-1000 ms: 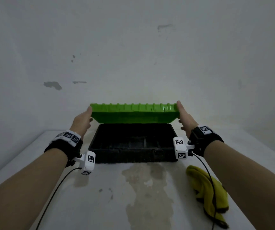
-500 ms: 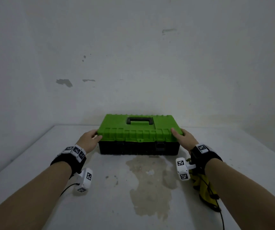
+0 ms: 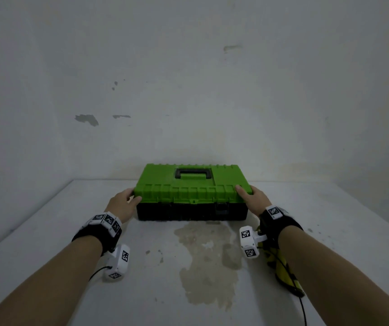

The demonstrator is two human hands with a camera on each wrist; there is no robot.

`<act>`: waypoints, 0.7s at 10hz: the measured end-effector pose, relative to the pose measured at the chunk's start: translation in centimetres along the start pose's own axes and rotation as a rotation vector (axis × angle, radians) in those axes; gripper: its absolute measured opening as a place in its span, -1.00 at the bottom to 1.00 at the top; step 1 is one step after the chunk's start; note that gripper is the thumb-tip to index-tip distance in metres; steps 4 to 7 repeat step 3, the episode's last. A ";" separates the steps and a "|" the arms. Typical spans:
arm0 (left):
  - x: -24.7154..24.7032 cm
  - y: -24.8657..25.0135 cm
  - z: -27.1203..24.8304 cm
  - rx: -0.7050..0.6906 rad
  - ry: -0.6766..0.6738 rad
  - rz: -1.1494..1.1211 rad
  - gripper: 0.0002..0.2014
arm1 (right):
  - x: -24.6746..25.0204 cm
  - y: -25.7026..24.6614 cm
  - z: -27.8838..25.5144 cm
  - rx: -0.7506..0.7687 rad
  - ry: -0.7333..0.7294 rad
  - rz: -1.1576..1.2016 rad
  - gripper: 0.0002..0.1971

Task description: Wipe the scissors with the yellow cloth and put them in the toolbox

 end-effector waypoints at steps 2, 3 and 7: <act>0.1 -0.4 -2.3 0.014 -0.009 -0.089 -0.65 | 0.6 -0.3 -0.7 -0.029 0.034 -0.216 -0.29; 0.2 -1.8 -4.6 -0.002 0.008 -0.127 -0.61 | 0.0 1.2 -0.4 -0.021 0.037 -0.285 -0.14; 0.2 -1.8 -4.6 -0.002 0.008 -0.127 -0.61 | 0.0 1.2 -0.4 -0.021 0.037 -0.285 -0.14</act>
Point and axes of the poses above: each hand's wrist, its own z-axis towards the middle knuckle, its own x-axis out of the back of the hand, y = z × x, the point moved 3 cm from there along z, towards the middle knuckle, and after that the axes turned 13 degrees about -z, right-handed, at the moved point
